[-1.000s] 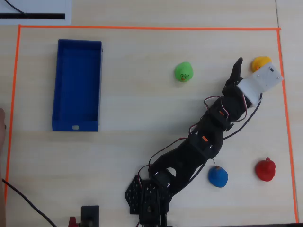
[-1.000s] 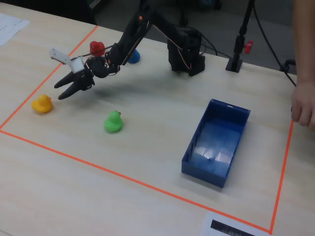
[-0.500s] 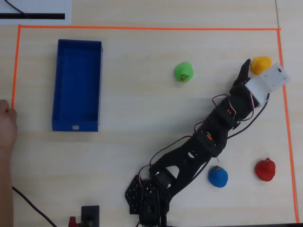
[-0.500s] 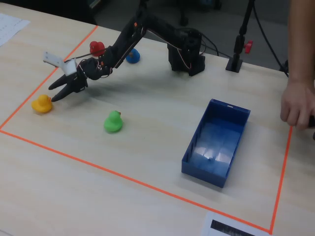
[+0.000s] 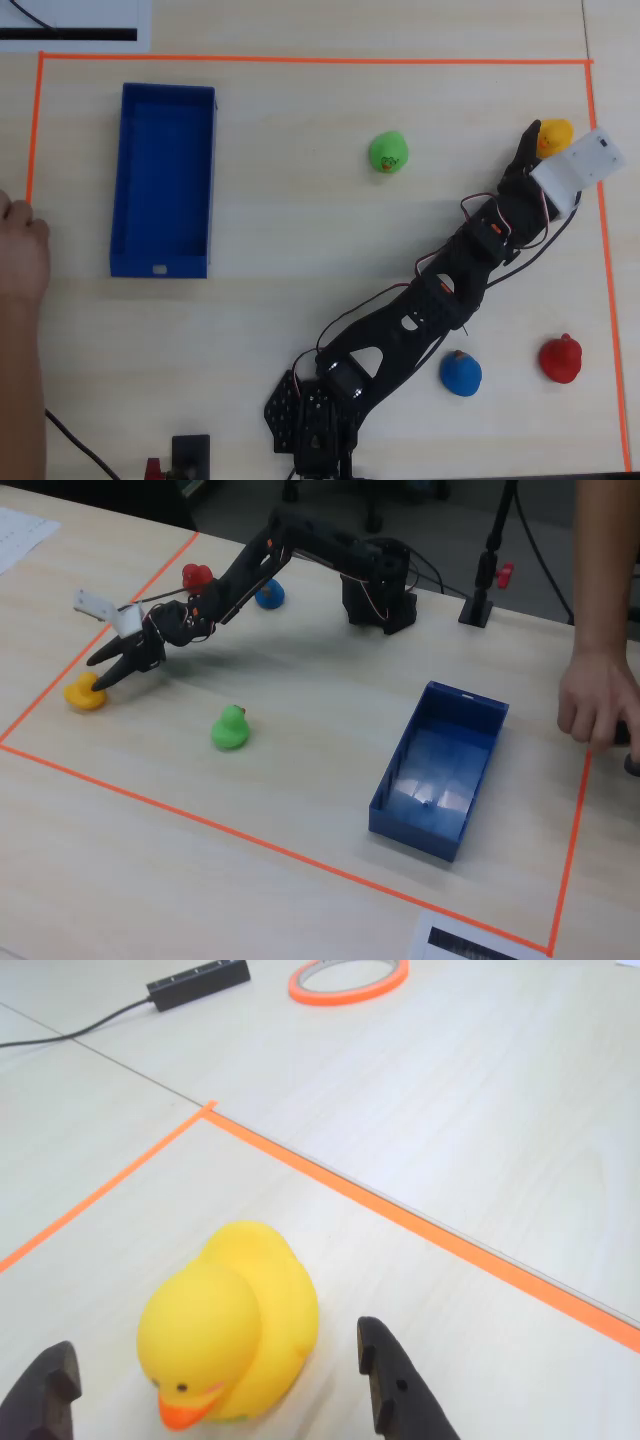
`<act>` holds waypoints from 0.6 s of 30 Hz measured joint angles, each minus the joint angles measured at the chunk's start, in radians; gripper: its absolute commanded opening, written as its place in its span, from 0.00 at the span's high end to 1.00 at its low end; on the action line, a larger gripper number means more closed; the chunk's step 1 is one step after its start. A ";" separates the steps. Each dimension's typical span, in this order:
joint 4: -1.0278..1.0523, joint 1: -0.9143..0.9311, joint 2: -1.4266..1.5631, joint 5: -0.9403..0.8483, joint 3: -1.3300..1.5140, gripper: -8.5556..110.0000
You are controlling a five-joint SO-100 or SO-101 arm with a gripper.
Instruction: Grasp yellow duck and put it into box.
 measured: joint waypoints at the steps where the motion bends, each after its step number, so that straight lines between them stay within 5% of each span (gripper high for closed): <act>1: 0.008 -0.002 -0.011 0.000 -0.017 0.61; 11: 0.055 -0.008 -0.110 -0.006 -0.166 0.62; 16: 0.064 -0.017 -0.133 -0.025 -0.193 0.92; 18: 0.067 -0.023 -0.135 -0.035 -0.193 0.93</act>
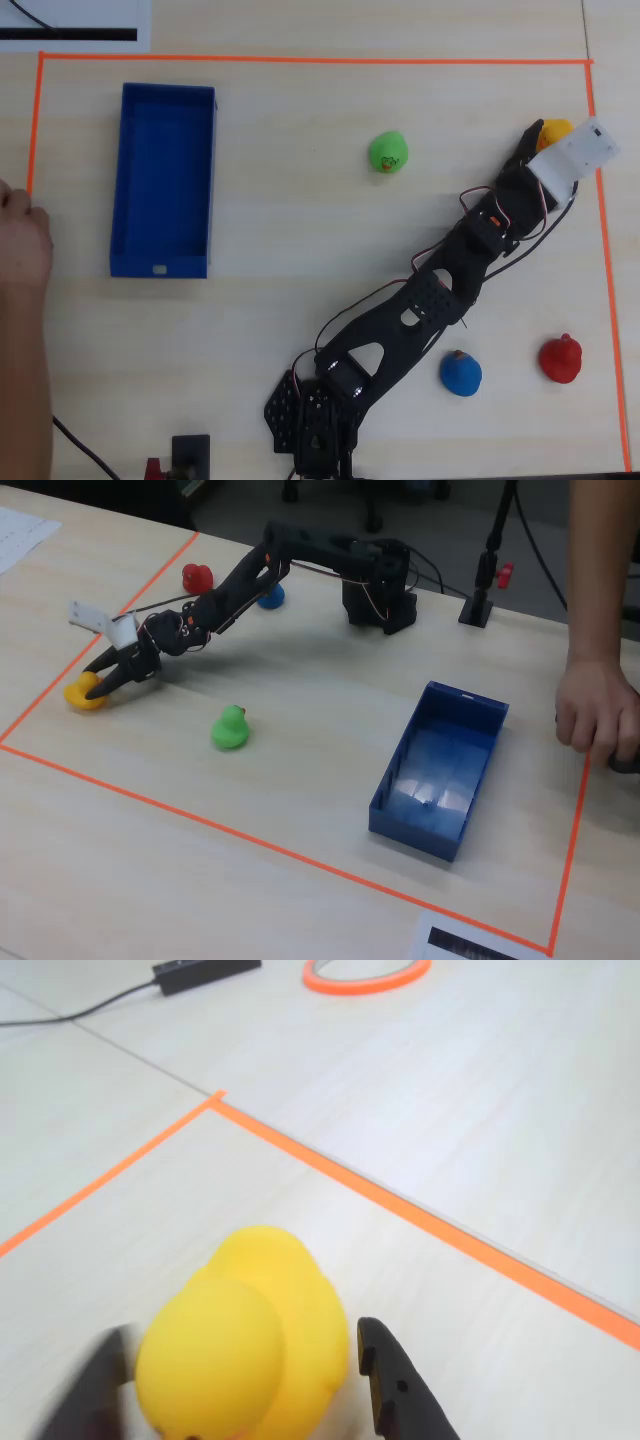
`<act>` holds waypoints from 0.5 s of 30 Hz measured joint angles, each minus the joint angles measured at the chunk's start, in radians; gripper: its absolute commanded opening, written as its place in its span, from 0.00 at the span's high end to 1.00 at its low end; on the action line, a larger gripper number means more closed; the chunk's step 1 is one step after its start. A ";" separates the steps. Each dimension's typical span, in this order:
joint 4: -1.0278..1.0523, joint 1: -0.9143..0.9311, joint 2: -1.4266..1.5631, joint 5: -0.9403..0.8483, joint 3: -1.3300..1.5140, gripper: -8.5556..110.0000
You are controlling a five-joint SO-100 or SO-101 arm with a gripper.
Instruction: Grasp yellow duck and put it into box.
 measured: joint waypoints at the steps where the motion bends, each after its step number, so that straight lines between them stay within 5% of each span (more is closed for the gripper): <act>1: 0.003 -0.005 0.000 -0.002 -0.002 0.93; 15: 0.091 -0.021 0.034 0.052 -0.020 0.93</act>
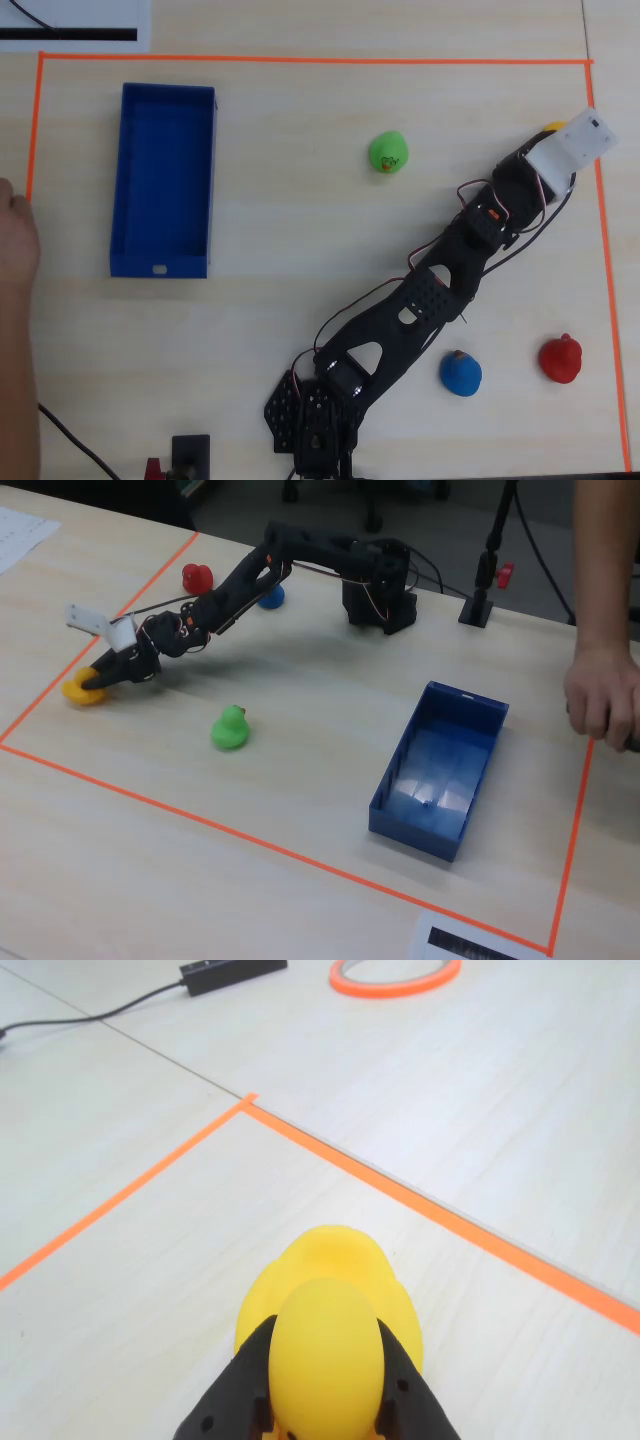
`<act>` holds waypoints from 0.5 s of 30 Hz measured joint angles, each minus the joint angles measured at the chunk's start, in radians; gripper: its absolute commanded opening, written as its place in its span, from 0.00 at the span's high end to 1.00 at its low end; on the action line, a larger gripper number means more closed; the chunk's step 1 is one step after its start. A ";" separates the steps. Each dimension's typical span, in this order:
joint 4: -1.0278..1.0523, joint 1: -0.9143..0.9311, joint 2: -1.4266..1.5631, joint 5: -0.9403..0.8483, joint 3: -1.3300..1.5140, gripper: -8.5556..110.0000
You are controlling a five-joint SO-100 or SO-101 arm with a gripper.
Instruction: Grasp yellow duck and put it into box.
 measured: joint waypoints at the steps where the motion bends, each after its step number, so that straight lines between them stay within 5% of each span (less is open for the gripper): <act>1: 0.035 0.002 0.023 0.028 0.000 0.93; 8: 0.420 -0.029 0.368 0.196 0.130 0.93; 15: 0.744 -0.107 0.882 0.181 0.580 0.93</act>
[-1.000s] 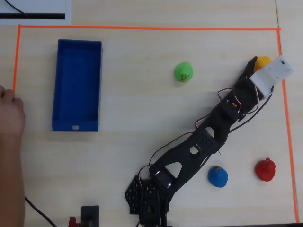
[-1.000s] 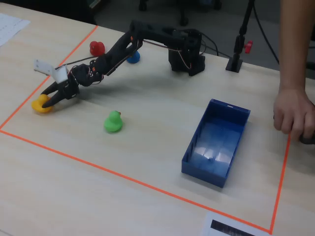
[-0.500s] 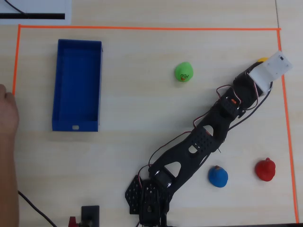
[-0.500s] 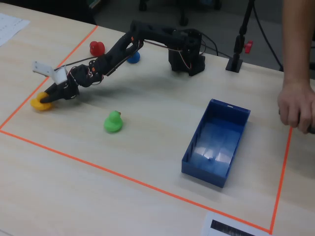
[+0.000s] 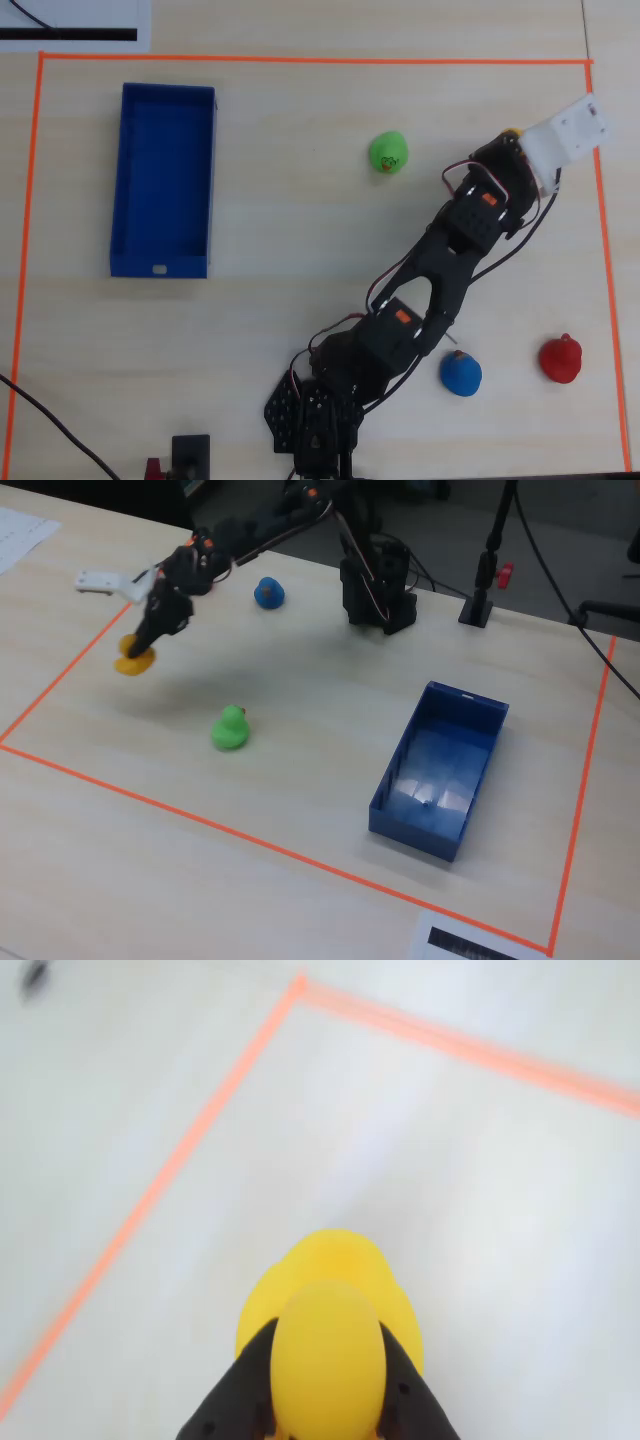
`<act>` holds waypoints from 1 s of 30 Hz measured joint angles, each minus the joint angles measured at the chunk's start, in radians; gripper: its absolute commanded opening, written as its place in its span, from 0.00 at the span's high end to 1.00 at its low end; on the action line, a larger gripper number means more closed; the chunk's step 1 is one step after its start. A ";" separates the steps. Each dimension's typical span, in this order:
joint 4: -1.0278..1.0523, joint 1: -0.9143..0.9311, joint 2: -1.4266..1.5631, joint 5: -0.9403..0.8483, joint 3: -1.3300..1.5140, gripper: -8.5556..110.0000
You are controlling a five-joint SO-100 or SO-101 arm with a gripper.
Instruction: Grasp yellow duck and put it into box.
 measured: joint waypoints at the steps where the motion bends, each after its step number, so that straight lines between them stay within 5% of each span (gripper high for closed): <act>1: 0.018 -0.009 0.081 -0.011 0.091 0.93; 13: 0.446 -0.270 1.029 -0.071 0.919 0.93; 20: 0.632 -0.681 1.197 0.006 0.811 0.93; 30: 0.652 -1.134 0.824 0.032 0.368 0.93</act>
